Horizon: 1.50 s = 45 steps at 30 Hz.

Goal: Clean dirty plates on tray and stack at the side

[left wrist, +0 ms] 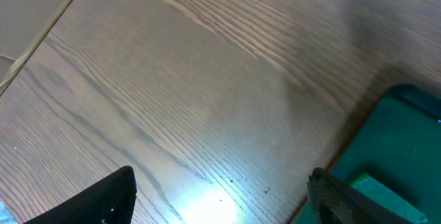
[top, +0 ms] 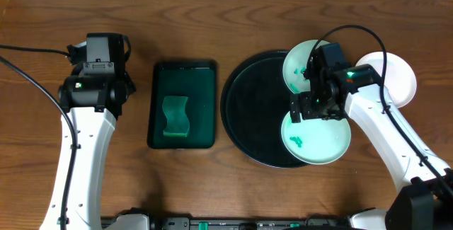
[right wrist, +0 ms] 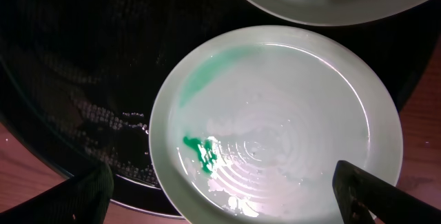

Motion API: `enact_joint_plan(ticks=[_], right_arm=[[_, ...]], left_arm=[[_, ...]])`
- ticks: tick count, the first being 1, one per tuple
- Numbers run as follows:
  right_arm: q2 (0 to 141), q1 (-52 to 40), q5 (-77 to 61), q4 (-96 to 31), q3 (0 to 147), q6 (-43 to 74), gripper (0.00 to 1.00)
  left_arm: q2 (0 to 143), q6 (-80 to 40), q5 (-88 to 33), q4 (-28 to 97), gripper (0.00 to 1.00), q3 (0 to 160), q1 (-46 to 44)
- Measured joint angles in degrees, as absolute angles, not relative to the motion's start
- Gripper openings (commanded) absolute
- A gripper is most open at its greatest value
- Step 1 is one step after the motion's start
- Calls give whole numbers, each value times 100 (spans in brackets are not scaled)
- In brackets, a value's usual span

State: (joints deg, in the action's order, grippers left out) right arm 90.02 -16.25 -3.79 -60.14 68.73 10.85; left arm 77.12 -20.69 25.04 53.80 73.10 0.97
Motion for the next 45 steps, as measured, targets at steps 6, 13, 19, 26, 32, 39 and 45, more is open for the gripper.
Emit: enact_joint_plan(ticks=[6, 13, 19, 26, 32, 39, 45], right_arm=[[9002, -1625, -379, -6014, 6873, 1085, 99], [9002, -1625, -379, -6014, 6873, 1085, 99], [9002, -1625, -379, -6014, 6873, 1085, 99], [9002, -1625, -379, -6010, 6873, 1085, 99], [9002, -1625, -379, -5793, 6871, 1085, 99], [9002, -1625, -381, -5590, 6871, 1085, 99], [9002, -1619, -305, -5566, 6908, 926, 70]], left_arm=[[7712, -2069, 2504, 5380, 80, 7310, 97], [7712, -2069, 2504, 5380, 80, 7310, 97], [7712, -2069, 2504, 5380, 80, 7310, 97], [7712, -2069, 2504, 5380, 80, 7310, 97], [7712, -2069, 2504, 5380, 80, 7310, 97], [7712, -2071, 2504, 5378, 80, 7310, 97], [7712, -2075, 2521, 4545, 80, 7310, 97]])
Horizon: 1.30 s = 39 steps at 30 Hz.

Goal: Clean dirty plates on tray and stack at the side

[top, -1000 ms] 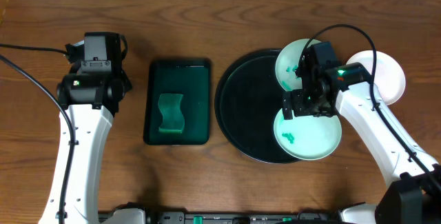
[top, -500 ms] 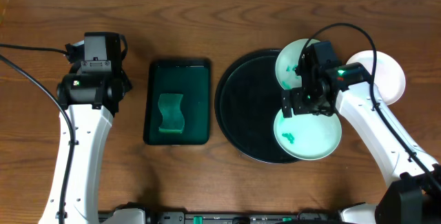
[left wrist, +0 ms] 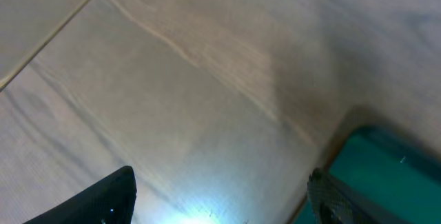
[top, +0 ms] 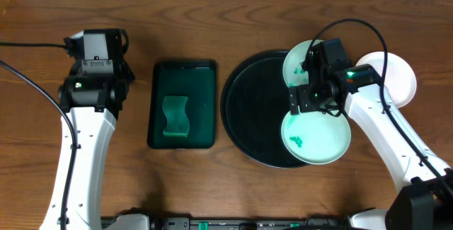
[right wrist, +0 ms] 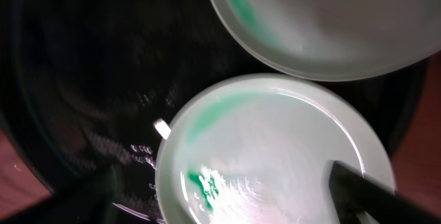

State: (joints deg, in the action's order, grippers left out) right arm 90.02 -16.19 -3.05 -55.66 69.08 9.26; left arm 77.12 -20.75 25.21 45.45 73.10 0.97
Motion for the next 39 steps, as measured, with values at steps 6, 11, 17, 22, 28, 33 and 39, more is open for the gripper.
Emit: enact_joint_plan(ticks=[6, 11, 17, 22, 28, 33, 39], right_arm=[[8997, -1374, 211, -7247, 7614, 1181, 40], [8903, -978, 322, -8016, 7741, 1369, 57], [8897, -805, 353, -7712, 7035, 1494, 55], [8897, -797, 368, -7000, 6420, 1658, 49], [8897, -794, 395, -6230, 5688, 1933, 38], [8897, -794, 408, -5878, 5363, 2091, 1], [8897, -794, -12, -5819, 5360, 2106, 1]], left_arm=[[7712, -2123, 2377, 4414, 80, 7310, 97], [7712, -2265, 1087, 4836, 70, 7310, 97], [7712, -2270, -200, 5695, 70, 7205, 91], [7712, -2265, -532, 5870, 70, 6954, 91], [7712, -2220, -631, 5870, 69, 6842, 91], [7712, -2215, -646, 5870, 66, 6831, 91], [7712, -2204, -679, 5870, 64, 6827, 91]])
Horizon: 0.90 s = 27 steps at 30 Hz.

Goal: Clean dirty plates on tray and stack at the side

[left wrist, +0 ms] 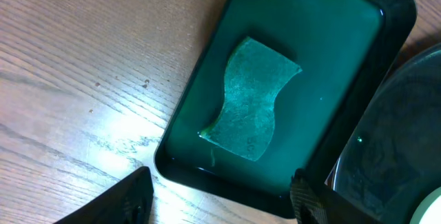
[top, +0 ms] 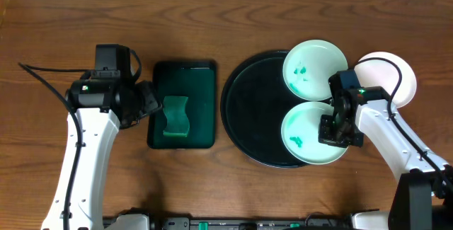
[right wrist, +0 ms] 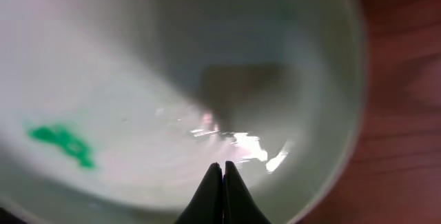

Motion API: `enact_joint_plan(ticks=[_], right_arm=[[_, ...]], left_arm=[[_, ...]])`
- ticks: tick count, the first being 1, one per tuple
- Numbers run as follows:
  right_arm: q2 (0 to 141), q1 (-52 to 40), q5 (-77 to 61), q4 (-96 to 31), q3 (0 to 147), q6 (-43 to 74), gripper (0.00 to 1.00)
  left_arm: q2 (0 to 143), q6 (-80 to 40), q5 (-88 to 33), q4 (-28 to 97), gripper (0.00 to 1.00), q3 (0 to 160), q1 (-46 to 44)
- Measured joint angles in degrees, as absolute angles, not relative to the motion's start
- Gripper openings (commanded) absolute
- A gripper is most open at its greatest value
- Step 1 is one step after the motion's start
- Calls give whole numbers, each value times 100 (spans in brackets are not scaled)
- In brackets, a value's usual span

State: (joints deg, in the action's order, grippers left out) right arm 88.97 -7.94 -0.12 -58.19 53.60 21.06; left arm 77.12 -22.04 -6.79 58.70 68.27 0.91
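Observation:
Two pale green plates smeared with green lie on the round black tray [top: 248, 110]: the far plate [top: 315, 67] and the near plate [top: 308, 136]. A green sponge [top: 175, 117] rests in the dark green basin [top: 182, 74]. My left gripper [top: 150, 101] is open at the basin's left edge; the left wrist view shows the sponge [left wrist: 251, 100] ahead of my left gripper [left wrist: 220, 196]. Over the right part of the near plate [right wrist: 138, 79], my right gripper [top: 334, 127], seen from the wrist as [right wrist: 222, 165], is shut with nothing visible between its tips.
A clean white plate [top: 389, 78] sits on the wooden table right of the tray. The black tray's rim [left wrist: 393, 134] lies close to the basin's right side. Bare wood [right wrist: 406, 114] shows beyond the near plate's right rim.
My left gripper has moved from the bare table at the far left to the basin's left edge, still open. My right gripper has shut and now stands over the near plate's right part.
At first my left gripper hung open over bare wood left of the basin and my right gripper was open above the near plate. Then the right one was nearer the gap between both plates. Now the left faces the sponge and the right is shut over the near plate.

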Motion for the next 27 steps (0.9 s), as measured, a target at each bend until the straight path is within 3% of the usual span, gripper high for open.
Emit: enact_joint_plan(ticks=[4, 6, 9, 14, 21, 27], right_arm=[[8897, -794, -1009, -5389, 5426, 2178, 1], [8897, -803, -1452, -5111, 5439, 2272, 6], [8897, -858, -1772, -4945, 5443, 2368, 33], [8901, -779, -1337, -6167, 6119, 2206, 55], [8814, -281, -10, -7760, 7618, 2104, 65], [8809, -233, 292, -6995, 6532, 2147, 65]], left_arm=[[7712, -2204, -696, 5870, 64, 6827, 91], [7712, -2204, -698, 5872, 64, 6827, 91], [7712, -2204, -698, 5878, 64, 6827, 91], [7712, -2202, -698, 5983, 64, 6816, 91], [7712, -2204, -716, 5977, 64, 6810, 91], [7712, -2204, -716, 5972, 64, 6807, 91]])
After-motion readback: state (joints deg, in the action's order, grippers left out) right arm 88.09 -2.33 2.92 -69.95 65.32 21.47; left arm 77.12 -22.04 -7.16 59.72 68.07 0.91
